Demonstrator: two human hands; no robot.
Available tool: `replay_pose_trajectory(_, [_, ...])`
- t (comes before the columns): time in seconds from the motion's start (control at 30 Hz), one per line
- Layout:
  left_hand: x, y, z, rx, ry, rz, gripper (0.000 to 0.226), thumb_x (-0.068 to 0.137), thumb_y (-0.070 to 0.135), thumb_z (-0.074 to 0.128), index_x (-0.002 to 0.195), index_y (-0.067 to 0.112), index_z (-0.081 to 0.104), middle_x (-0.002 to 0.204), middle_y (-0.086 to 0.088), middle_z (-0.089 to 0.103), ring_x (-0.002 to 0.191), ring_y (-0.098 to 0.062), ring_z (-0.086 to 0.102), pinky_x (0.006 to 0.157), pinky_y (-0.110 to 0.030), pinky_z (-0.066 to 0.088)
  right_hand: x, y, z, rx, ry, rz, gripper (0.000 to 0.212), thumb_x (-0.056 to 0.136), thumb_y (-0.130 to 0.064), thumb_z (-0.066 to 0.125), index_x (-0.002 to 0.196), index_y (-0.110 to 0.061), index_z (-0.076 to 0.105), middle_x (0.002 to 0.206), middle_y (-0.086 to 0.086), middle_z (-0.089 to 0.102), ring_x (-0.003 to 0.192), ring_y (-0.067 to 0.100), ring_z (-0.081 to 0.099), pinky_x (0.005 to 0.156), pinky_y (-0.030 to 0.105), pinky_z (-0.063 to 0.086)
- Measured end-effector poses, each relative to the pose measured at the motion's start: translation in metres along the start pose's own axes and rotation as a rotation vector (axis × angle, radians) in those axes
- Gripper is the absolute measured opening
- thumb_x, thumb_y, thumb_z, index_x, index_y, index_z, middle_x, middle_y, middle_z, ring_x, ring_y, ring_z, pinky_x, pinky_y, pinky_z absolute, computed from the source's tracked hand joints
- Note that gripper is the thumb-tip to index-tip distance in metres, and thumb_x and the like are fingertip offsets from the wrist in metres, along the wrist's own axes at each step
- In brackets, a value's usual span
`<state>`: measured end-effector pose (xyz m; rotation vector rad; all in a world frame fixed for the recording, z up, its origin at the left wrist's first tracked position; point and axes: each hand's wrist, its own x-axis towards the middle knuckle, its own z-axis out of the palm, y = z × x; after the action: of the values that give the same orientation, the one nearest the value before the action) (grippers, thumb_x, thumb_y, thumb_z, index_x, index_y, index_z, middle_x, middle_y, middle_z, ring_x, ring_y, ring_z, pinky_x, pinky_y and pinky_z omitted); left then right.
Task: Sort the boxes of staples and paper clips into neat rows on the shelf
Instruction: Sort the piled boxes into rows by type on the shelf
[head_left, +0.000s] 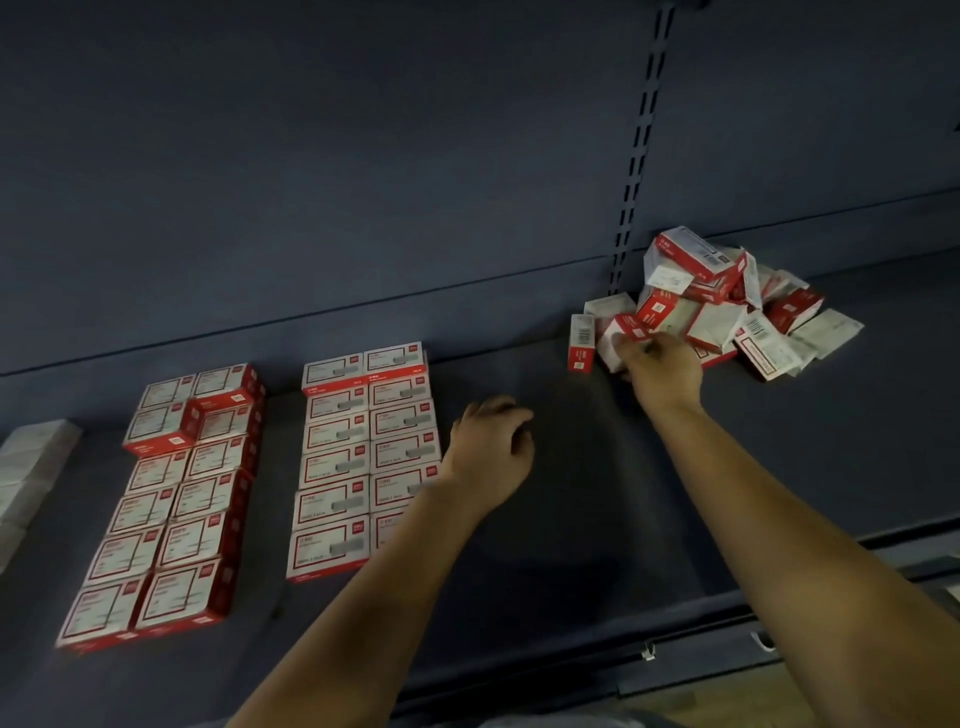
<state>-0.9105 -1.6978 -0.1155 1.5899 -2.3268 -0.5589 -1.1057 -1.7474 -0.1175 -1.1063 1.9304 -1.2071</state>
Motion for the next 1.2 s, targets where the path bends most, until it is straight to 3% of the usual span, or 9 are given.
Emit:
replay_pose_trajectory(0.1, [-0.011,-0.001,-0.003,-0.221,0.085,-0.013,0.033,0.094,0.017,0.049,0.127,0.018,0.054,0.125,0.004,0.051,0.116,-0.007,0.045,0.096,-0.018,0.034,-0.024,0.001,-0.009,0.331,-0.037,0.131,0.011,0.089,-0.023,0.060,0.094,-0.014,0.060,0.089,0.005,0.067,0.074,0.016,0.064,0.067,0.030,0.053])
replay_pose_trajectory(0.27, [-0.023,0.004,-0.005,-0.566,0.177,-0.105,0.032,0.093,0.017,0.053,0.125,0.022,0.057,0.117,0.008,0.061,0.109,-0.002,0.054,0.096,-0.019,0.042,-0.073,0.001,-0.018,0.720,-0.303,0.293,0.003,0.087,-0.014,0.058,0.089,-0.012,0.057,0.078,0.007,0.069,0.066,0.017,0.067,0.061,0.028,0.052])
replay_pose_trajectory(0.47, [-0.032,0.022,-0.007,-0.695,0.064,-0.076,0.045,0.089,0.025,0.060,0.132,0.020,0.048,0.112,0.010,0.060,0.102,0.000,0.057,0.089,-0.017,0.047,-0.104,0.007,-0.016,0.774,-0.624,0.264,0.024,0.074,-0.016,0.059,0.098,-0.010,0.061,0.083,0.009,0.070,0.069,0.016,0.067,0.055,0.022,0.052])
replay_pose_trajectory(0.57, [-0.037,0.022,-0.004,-0.716,0.176,-0.045,0.041,0.084,0.018,0.067,0.122,0.024,0.054,0.108,0.012,0.061,0.100,0.001,0.059,0.086,-0.018,0.049,-0.108,0.009,-0.015,0.810,-0.673,0.221,0.032,0.070,-0.024,0.070,0.100,-0.013,0.063,0.090,0.009,0.071,0.077,0.017,0.068,0.061,0.024,0.053])
replay_pose_trajectory(0.63, [-0.040,0.019,-0.003,-0.679,0.249,-0.010,0.038,0.082,0.015,0.069,0.114,0.028,0.057,0.106,0.015,0.061,0.100,0.003,0.058,0.087,-0.018,0.048,-0.109,0.008,-0.013,0.820,-0.708,0.191,0.050,0.057,-0.038,0.083,0.099,-0.016,0.067,0.097,0.010,0.070,0.084,0.019,0.067,0.065,0.026,0.054])
replay_pose_trajectory(0.73, [-0.045,0.016,-0.004,-0.618,0.303,0.056,0.033,0.080,0.015,0.071,0.106,0.030,0.058,0.103,0.016,0.061,0.101,0.004,0.056,0.089,-0.014,0.045,-0.110,0.005,-0.012,0.801,-0.726,0.173,0.061,0.053,-0.054,0.081,0.099,-0.015,0.069,0.101,0.013,0.068,0.090,0.022,0.067,0.068,0.028,0.054])
replay_pose_trajectory(0.9, [-0.051,0.012,-0.005,-0.575,0.374,0.150,0.039,0.077,0.026,0.072,0.112,0.032,0.058,0.108,0.013,0.060,0.106,-0.004,0.055,0.091,-0.025,0.047,-0.111,-0.004,-0.011,0.804,-0.698,0.126,0.071,0.046,-0.045,0.088,0.103,-0.008,0.066,0.100,0.016,0.068,0.090,0.026,0.067,0.069,0.028,0.055])
replay_pose_trajectory(1.03, [-0.063,0.007,-0.002,-0.728,0.277,0.120,0.055,0.080,0.041,0.062,0.131,0.028,0.046,0.125,0.004,0.054,0.118,-0.012,0.052,0.097,-0.036,0.046,-0.112,-0.004,-0.011,0.893,-0.759,0.058,0.074,0.047,-0.033,0.090,0.114,-0.013,0.064,0.111,0.015,0.065,0.101,0.027,0.063,0.075,0.030,0.054])
replay_pose_trajectory(1.2, [-0.074,0.001,-0.004,-0.895,0.243,0.061,0.070,0.078,0.025,0.072,0.138,0.011,0.037,0.125,-0.003,0.058,0.117,-0.010,0.055,0.098,-0.029,0.046,-0.115,-0.009,-0.009,0.864,-0.849,-0.101,0.072,0.054,-0.025,0.087,0.120,-0.017,0.059,0.119,0.008,0.063,0.113,0.024,0.058,0.083,0.029,0.051])
